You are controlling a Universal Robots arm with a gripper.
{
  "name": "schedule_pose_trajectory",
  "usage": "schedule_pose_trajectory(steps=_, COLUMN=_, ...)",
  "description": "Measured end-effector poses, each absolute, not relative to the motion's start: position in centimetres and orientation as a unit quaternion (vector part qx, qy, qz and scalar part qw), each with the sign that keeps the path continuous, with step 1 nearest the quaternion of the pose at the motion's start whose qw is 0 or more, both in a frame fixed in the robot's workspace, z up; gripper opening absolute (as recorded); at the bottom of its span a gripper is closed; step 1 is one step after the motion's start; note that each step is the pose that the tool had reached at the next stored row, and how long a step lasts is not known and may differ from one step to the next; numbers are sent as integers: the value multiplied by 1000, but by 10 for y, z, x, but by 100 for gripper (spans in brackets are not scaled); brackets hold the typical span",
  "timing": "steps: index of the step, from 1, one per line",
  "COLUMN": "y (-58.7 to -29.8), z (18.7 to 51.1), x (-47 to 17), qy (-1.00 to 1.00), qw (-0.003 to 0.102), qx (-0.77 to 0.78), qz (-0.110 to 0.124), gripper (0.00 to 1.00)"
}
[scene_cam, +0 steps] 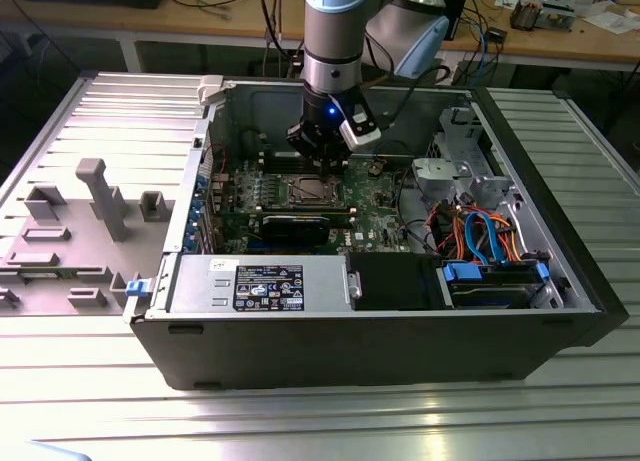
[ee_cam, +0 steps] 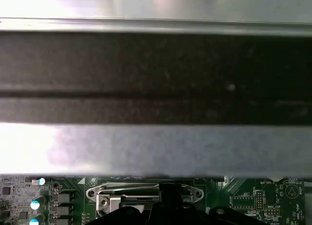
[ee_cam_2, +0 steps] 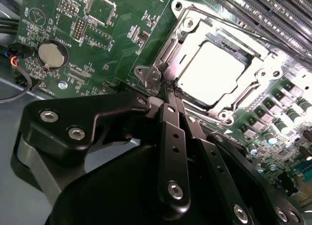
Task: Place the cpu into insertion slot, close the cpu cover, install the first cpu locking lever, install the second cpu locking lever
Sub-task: 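Install the second cpu locking lever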
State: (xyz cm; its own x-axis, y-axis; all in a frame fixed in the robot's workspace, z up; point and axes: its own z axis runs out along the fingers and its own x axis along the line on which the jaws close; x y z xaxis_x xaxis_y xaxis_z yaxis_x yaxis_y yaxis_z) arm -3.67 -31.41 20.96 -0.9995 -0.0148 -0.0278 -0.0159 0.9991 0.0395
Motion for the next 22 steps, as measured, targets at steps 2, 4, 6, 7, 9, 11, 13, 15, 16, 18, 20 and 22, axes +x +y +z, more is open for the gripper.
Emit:
schedule_pose_trajectory(steps=2, y=-316, z=210, x=-37, qy=1000, qw=14, qx=-8, qz=20, gripper=11)
schedule_pose_trajectory(steps=4, y=-317, z=210, x=-37, qy=1000, qw=14, qx=-8, qz=19, gripper=11)
schedule_pose_trajectory(steps=6, y=-317, z=212, x=-37, qy=1000, qw=14, qx=-8, qz=20, gripper=11)
schedule_pose_trajectory(steps=7, y=-317, z=214, x=-37, qy=1000, qw=14, qx=-8, qz=20, gripper=11)
schedule_pose_trajectory(steps=9, y=-317, z=218, x=-37, qy=1000, qw=14, qx=-8, qz=20, gripper=11)
schedule_pose_trajectory(steps=11, y=-317, z=226, x=-37, qy=1000, qw=14, qx=-8, qz=19, gripper=11)
schedule_pose_trajectory(steps=13, y=-320, z=231, x=-37, qy=1000, qw=14, qx=-8, qz=17, gripper=11)
schedule_pose_trajectory(steps=15, y=-338, z=231, x=-37, qy=1000, qw=14, qx=-8, qz=16, gripper=11)
schedule_pose_trajectory(steps=16, y=-338, z=231, x=-37, qy=1000, qw=14, qx=-8, qz=17, gripper=11)
schedule_pose_trajectory(steps=18, y=-338, z=231, x=-37, qy=1000, qw=14, qx=-8, qz=16, gripper=11)
schedule_pose_trajectory(steps=20, y=-338, z=231, x=-37, qy=1000, qw=14, qx=-8, qz=16, gripper=11)
schedule_pose_trajectory(steps=22, y=-338, z=231, x=-37, qy=1000, qw=14, qx=-8, qz=16, gripper=11)
